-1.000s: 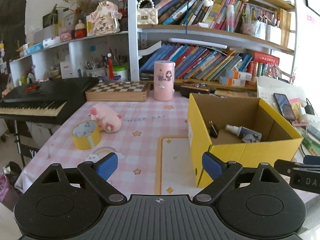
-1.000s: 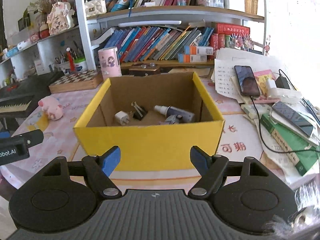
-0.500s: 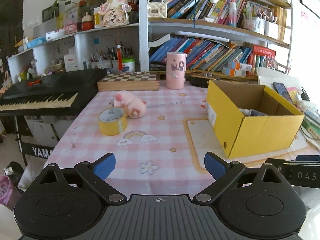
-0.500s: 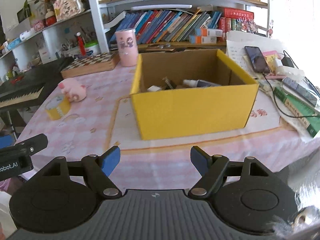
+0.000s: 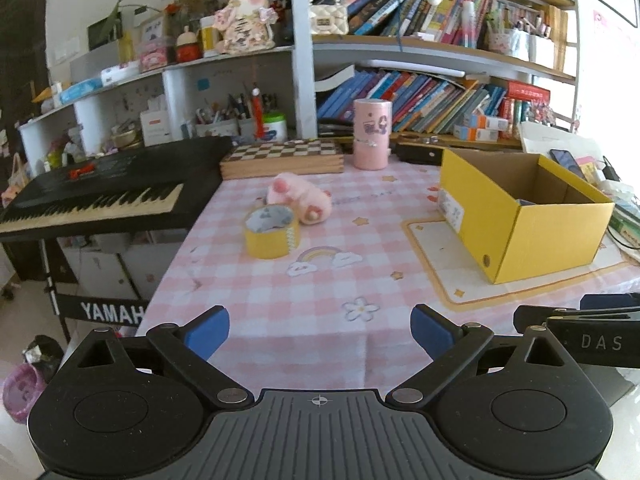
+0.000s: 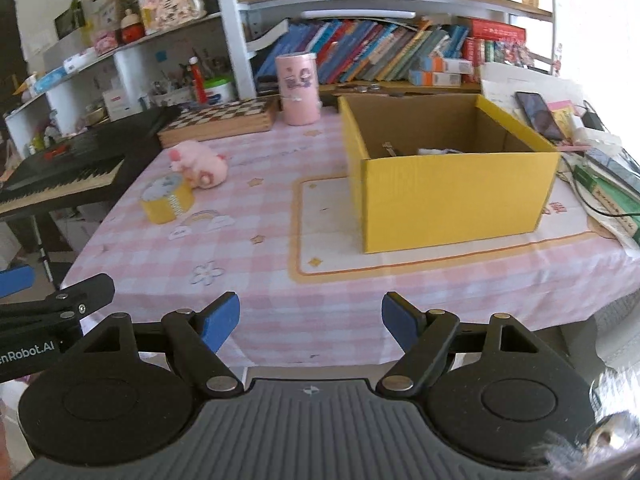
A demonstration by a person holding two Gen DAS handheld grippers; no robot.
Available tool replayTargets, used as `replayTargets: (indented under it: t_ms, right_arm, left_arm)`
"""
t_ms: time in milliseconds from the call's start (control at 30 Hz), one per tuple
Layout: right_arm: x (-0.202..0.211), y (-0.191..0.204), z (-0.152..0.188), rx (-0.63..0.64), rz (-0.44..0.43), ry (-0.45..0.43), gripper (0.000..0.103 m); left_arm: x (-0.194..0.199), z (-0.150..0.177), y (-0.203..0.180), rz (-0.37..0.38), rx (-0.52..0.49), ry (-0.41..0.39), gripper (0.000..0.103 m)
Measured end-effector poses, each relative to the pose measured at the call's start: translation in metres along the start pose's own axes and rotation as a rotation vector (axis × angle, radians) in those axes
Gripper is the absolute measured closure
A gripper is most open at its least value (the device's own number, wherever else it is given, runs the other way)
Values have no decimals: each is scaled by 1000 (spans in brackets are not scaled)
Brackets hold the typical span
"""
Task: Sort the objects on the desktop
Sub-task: 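Raise both open tools out of the yellow box, then move both tools back toward the tape roll and pink plush pig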
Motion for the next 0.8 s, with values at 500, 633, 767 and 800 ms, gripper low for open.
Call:
replayTargets:
  t_ms: [500, 633, 767, 800]
  right_arm:
    - [-3, 55, -4, 67, -44, -9, 26]
    - [-3, 66, -7, 80, -44, -17, 26]
    - [-4, 75, -9, 89, -43, -26, 26]
    - [-4, 78, -9, 92, -44, -29, 26]
  left_arm:
    - [9, 6, 48, -32, 42, -6, 4]
    - [10, 4, 55, -25, 44, -20, 4]
    - [10, 3, 61, -21, 39, -28, 4]
    - [10, 3, 62, -23, 34, -31, 4]
Point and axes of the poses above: each gripper's, at about its wrist camera, not at the fingertips, and x roughly against the way its jaws point, y to its left, z to its underside, the point moved 8 cm from there along -x, roughly the way its jaws point, and after that the axes turned 10 degrees about -y, right-handed, at the moved point
